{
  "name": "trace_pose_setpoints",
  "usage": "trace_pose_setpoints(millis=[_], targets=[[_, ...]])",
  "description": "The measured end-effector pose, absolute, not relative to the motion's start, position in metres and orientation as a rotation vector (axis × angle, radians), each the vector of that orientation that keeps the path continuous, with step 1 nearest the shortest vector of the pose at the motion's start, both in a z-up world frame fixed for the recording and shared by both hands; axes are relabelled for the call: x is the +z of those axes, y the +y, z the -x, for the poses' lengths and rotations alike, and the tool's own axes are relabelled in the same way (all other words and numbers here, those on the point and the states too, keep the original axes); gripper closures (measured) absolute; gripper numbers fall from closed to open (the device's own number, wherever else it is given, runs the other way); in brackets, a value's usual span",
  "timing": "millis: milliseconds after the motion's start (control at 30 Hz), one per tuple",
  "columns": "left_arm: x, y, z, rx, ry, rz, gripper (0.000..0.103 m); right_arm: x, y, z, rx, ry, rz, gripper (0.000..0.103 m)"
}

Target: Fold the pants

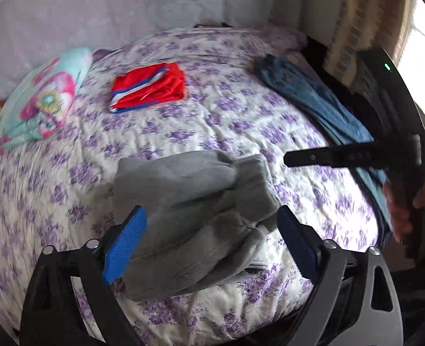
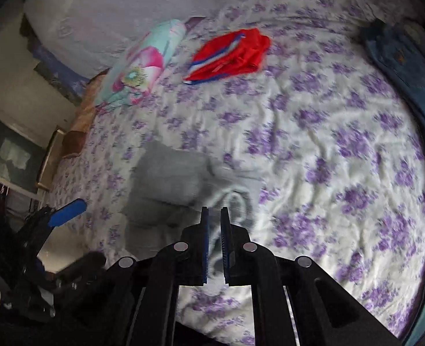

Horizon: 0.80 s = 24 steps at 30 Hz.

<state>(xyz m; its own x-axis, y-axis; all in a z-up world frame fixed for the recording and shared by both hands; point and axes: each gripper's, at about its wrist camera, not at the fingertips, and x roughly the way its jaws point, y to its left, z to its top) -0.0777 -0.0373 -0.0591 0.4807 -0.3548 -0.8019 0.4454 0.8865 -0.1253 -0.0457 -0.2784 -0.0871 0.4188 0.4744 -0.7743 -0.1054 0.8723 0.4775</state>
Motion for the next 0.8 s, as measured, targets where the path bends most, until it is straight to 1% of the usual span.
trace_pose_setpoints(millis=[33,67,133,200,233,300,333,367,400,433,467,500,533,567,600,633,667,700,800], targets=[[-0.059,-0.019,0.07,-0.474,0.978,-0.029,0.043,-0.085,-0.267,0.041,0.41,1.078,-0.363,0.094],[-0.061,-0.009,0.063,-0.459,0.999,0.02,0.049,-0.087,-0.256,0.037,0.434,1.084,-0.334,0.094],[-0.071,0.005,0.058,-0.425,1.032,0.09,0.066,-0.102,-0.238,0.029,0.456,1.134,-0.293,0.094],[-0.09,0.001,0.051,-0.443,1.067,0.136,0.068,-0.13,-0.231,0.026,0.411,1.239,-0.251,0.094],[-0.106,-0.008,0.047,-0.46,1.096,0.144,0.068,-0.145,-0.231,0.029,0.377,1.287,-0.237,0.098],[-0.144,-0.026,0.041,-0.448,1.171,0.091,0.068,-0.174,-0.237,0.029,0.339,1.365,-0.241,0.098],[-0.167,-0.032,0.04,-0.429,1.221,0.047,0.072,-0.182,-0.24,0.028,0.332,1.379,-0.242,0.099],[-0.186,-0.035,0.041,-0.414,1.248,0.023,0.074,-0.187,-0.241,0.027,0.341,1.392,-0.25,0.1],[-0.196,-0.036,0.043,-0.39,1.241,-0.002,0.073,-0.185,-0.24,0.025,0.368,1.405,-0.26,0.1],[-0.193,-0.036,0.044,-0.388,1.232,-0.011,0.073,-0.178,-0.236,0.023,0.377,1.415,-0.225,0.099],[-0.187,-0.036,0.045,-0.393,1.235,-0.008,0.073,-0.168,-0.23,0.022,0.388,1.427,-0.18,0.094],[-0.18,-0.035,0.046,-0.395,1.231,-0.002,0.073,-0.154,-0.225,0.019,0.409,1.433,-0.163,0.092],[-0.172,-0.034,0.05,-0.396,1.219,0.006,0.073,-0.137,-0.222,0.015,0.444,1.417,-0.183,0.088],[-0.165,-0.032,0.053,-0.401,1.205,0.019,0.073,-0.121,-0.219,0.01,0.481,1.386,-0.204,0.074],[-0.159,-0.029,0.058,-0.404,1.192,0.033,0.073,-0.103,-0.213,0.001,0.508,1.338,-0.202,0.063],[-0.155,-0.027,0.062,-0.407,1.187,0.052,0.073,-0.089,-0.205,-0.008,0.516,1.286,-0.17,0.049],[-0.153,-0.026,0.066,-0.413,1.184,0.07,0.073,-0.078,-0.194,-0.02,0.524,1.235,-0.123,0.047],[-0.151,-0.023,0.069,-0.409,1.182,0.088,0.073,-0.073,-0.18,-0.035,0.536,1.198,-0.065,0.047],[-0.151,-0.013,0.078,-0.403,1.195,0.135,0.073,-0.091,-0.14,-0.088,0.587,1.205,0.064,0.047]])
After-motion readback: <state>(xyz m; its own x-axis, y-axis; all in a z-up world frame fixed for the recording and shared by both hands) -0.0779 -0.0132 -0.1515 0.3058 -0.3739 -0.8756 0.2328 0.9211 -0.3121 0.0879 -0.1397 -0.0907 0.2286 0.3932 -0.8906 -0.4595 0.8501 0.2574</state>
